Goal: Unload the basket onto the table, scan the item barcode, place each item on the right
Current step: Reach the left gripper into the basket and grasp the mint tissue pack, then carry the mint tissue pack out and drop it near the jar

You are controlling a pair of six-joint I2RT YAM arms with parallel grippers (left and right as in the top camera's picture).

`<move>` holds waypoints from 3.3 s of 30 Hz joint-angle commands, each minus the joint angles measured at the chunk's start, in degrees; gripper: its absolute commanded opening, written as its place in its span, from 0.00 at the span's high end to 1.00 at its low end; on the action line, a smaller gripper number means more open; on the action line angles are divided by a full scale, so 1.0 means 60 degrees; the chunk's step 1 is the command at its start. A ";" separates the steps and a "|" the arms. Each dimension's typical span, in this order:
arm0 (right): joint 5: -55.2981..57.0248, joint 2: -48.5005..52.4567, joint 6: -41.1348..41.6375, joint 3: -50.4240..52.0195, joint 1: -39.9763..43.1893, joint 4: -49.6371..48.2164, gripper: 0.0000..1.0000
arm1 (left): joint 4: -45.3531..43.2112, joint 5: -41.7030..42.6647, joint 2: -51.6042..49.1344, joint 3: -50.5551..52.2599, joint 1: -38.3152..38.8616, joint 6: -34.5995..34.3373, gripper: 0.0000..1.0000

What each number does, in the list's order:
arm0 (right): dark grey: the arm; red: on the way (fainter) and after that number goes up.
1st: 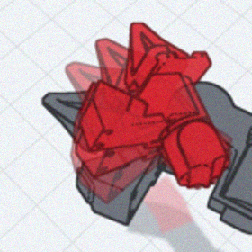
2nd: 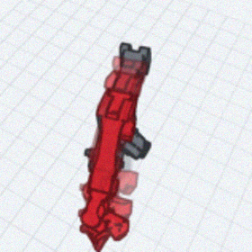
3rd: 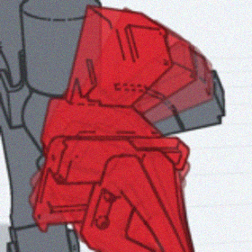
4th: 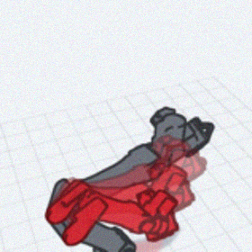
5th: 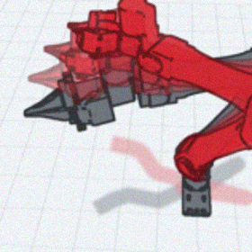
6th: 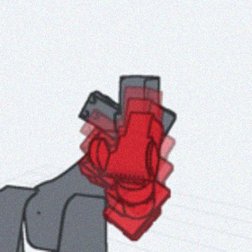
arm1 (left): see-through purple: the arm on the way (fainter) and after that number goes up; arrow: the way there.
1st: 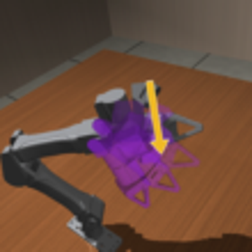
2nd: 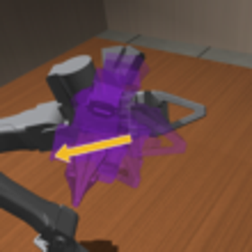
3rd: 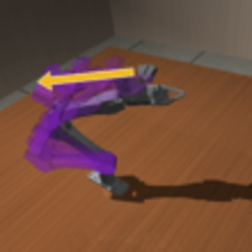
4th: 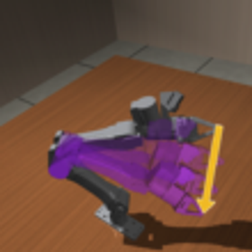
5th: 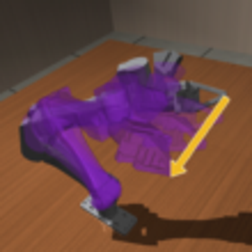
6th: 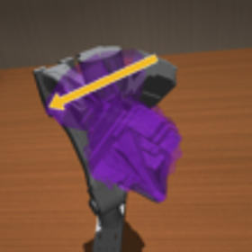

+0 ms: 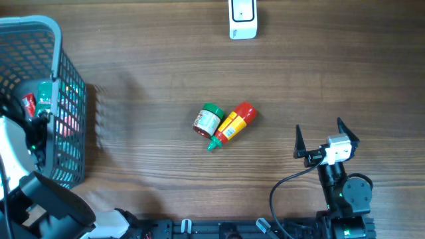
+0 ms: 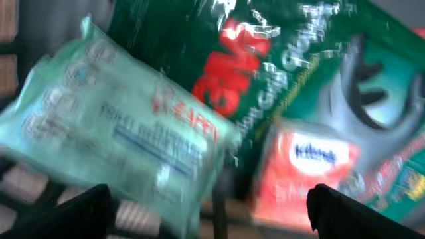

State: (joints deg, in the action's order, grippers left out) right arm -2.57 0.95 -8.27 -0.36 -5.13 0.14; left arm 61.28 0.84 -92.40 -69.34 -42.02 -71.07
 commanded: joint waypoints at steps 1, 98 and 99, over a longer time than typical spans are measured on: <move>-0.0087 0.0011 -0.0120 0.0007 -0.0025 -0.0022 0.00 | -0.0703 -0.0321 -0.0113 0.1137 -0.0036 -0.0237 0.00; -0.0087 0.0011 -0.0120 0.0007 -0.0025 -0.0022 0.00 | 0.1494 -0.5402 0.0973 -0.6645 0.8958 0.2561 0.00; -0.0084 0.0011 -0.0120 0.0007 -0.0029 -0.0022 0.00 | 0.1512 -0.5388 0.1129 -0.6645 0.8659 0.2554 0.00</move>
State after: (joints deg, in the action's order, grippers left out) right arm -2.57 0.95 -8.27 -0.36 -5.13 0.14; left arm 69.76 -24.14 -88.95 -109.06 15.92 -57.06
